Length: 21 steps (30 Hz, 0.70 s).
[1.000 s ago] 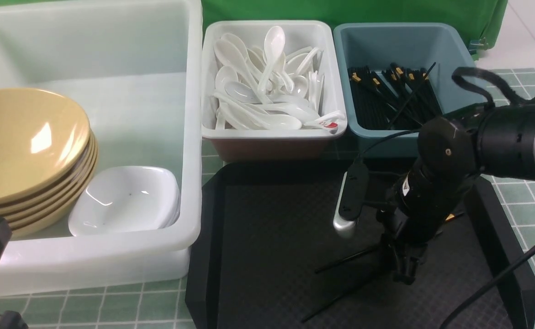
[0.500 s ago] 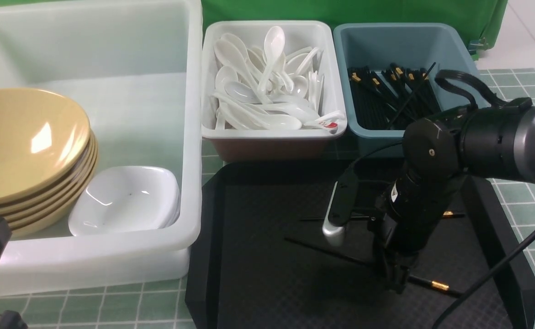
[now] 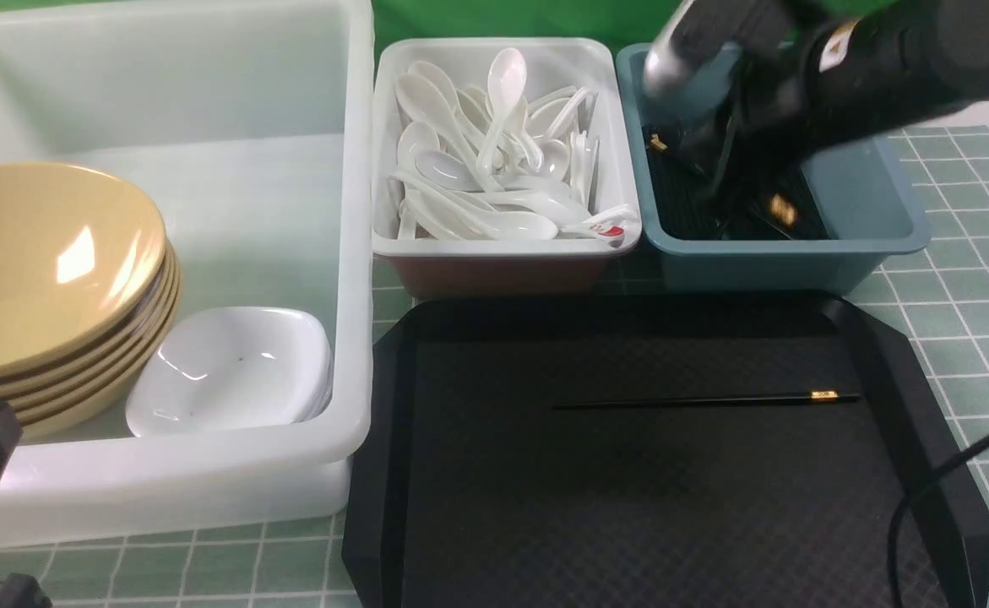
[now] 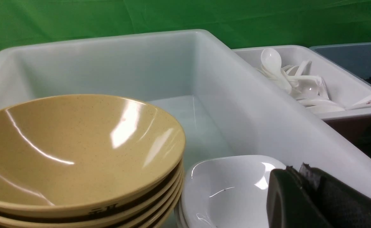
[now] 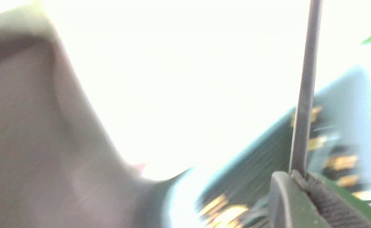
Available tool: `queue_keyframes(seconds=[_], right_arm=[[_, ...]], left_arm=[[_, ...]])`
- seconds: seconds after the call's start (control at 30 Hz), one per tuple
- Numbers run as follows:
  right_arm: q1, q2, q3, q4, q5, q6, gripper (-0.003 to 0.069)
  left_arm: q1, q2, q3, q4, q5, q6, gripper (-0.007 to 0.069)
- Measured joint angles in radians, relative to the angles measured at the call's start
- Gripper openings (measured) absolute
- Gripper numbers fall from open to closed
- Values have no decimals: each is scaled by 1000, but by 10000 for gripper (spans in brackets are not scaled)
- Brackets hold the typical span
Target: On blue table put chopsticks spoon bowls plates into blue grey white boxes.
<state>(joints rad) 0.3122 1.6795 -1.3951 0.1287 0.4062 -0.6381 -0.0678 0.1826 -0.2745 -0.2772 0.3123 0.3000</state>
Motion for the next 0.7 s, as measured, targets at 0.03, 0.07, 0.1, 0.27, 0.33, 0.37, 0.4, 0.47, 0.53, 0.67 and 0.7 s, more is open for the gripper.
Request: queue_keyframes(seconds=[0.03,0.07,0.1,0.27,0.33,0.37,0.4,0.47,0.53,0.67,0.7], right_arm=[[-5,4,0,0,-15,12,76],[-42,44,0,0,-115,50,91],[-62,71,0,0,-155,78,111],[-106,157,1,-1,-120,167,295],[-96,152,1,-2,15,148,351],[-84,143,1,-3,100,116,364],[-84,141,1,-3,118,108,366],[-35,123,0,-5,354,-17,369],[9,125,15,-3,505,-119,355],[42,160,76,-1,540,-209,321],[42,163,78,-1,536,-212,318]], left_arm=[[0,0,0,0,0,0,4],[0,0,0,0,0,0,4],[0,0,0,0,0,0,4],[0,0,0,0,0,0,4],[0,0,0,0,0,0,4],[0,0,0,0,0,0,4],[0,0,0,0,0,0,4],[0,0,0,0,0,0,4],[0,0,0,0,0,0,4],[0,0,0,0,0,0,4],[0,0,0,0,0,0,4]])
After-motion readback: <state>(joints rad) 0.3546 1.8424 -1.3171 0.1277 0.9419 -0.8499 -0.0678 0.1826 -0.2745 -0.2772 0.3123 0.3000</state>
